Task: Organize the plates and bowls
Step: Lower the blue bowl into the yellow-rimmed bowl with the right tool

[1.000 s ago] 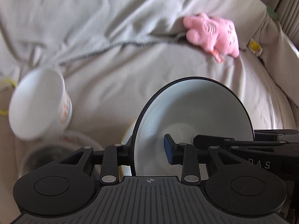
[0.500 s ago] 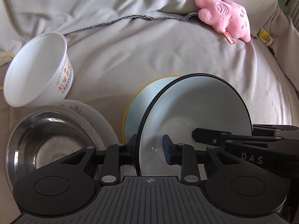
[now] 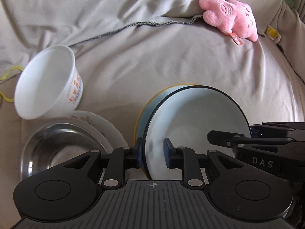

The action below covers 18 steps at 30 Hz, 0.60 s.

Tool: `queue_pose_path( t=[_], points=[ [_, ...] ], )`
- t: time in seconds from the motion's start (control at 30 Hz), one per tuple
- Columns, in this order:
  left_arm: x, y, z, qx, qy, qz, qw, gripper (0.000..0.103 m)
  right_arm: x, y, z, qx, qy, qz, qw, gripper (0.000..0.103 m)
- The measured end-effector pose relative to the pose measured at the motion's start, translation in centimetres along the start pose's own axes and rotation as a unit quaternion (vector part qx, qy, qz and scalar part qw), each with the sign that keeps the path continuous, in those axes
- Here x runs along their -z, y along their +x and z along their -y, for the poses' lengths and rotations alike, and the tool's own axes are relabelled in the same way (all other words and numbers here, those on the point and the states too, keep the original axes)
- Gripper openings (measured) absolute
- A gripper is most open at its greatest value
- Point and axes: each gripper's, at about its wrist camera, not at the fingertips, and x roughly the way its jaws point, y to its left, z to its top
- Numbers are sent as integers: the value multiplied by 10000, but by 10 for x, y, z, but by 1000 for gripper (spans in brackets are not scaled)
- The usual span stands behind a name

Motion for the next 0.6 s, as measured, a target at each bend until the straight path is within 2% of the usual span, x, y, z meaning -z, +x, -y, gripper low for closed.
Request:
queue_pose_path(
  t=[0.17, 0.27, 0.43, 0.6],
  points=[
    [-1, -6, 0, -224, 94, 81, 9997, 25, -2, -5, 0, 11, -56, 36, 10000, 31],
    [0, -10, 1, -137, 67, 105, 9998, 24, -2, -14, -3, 33, -144, 171, 9997, 36],
    [-1, -13, 2, -152, 32, 204, 9997, 24, -3, -26, -10, 125, -306, 376, 9987, 37],
    [-6, -25, -6, 112, -273, 601, 9978, 24, -7, -38, -11, 28, -301, 629, 9976, 36]
  ],
)
